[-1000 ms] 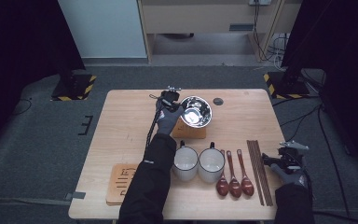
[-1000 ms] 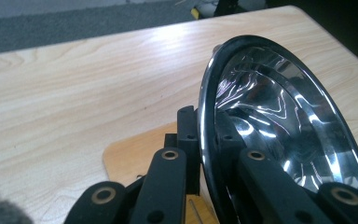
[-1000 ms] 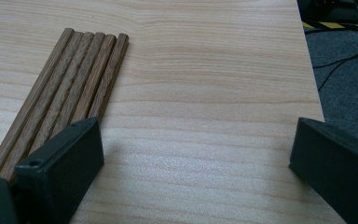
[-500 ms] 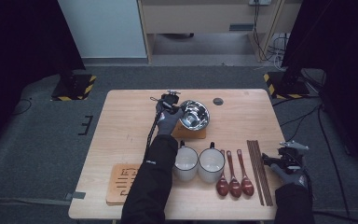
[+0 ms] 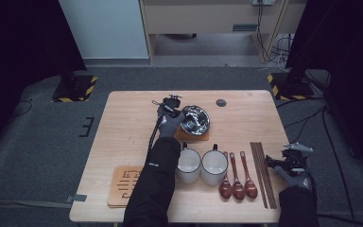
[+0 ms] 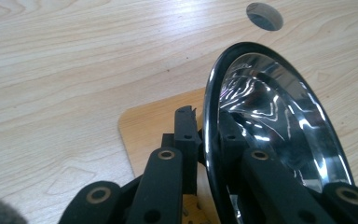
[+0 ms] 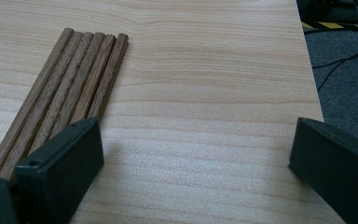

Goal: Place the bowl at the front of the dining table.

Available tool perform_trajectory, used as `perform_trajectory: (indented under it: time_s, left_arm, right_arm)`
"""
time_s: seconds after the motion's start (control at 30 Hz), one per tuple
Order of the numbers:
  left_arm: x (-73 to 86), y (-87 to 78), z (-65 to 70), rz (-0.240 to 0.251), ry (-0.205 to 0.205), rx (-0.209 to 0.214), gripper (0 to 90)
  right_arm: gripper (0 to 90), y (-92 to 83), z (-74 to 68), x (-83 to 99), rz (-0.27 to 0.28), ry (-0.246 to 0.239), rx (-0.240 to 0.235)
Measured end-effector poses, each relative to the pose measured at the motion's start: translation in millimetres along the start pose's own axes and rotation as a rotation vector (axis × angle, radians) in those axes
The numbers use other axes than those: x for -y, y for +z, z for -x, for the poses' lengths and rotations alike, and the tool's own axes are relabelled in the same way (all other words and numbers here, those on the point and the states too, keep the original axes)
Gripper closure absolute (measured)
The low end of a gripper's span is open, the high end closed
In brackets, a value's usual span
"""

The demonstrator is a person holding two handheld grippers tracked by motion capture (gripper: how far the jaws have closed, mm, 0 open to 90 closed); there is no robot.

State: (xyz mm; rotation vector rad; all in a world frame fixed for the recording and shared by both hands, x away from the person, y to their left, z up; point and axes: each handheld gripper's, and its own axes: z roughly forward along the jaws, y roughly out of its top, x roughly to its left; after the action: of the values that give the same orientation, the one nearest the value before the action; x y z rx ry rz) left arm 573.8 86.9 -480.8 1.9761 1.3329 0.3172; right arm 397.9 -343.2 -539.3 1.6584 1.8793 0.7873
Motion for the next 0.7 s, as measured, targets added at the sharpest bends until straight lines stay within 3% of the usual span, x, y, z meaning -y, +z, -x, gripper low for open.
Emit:
perform_trajectory:
  time_s: [0.13, 0.33, 0.7]
  left_arm:
    - [1.2, 1.2, -0.1, -0.003, 0.003, -0.021, 81.4]
    - [4.2, 5.9, -2.4, -0.043, 0.011, -0.057, 73.8]
    - [8.5, 14.3, -3.1, -0.087, 0.032, -0.058, 61.1]
  right_arm:
    - [2.8, 0.0, 0.0, 0.0, 0.0, 0.0, 0.0]
    - [2.8, 0.0, 0.0, 0.0, 0.0, 0.0, 0.0]
    - [2.8, 0.0, 0.0, 0.0, 0.0, 0.0, 0.0]
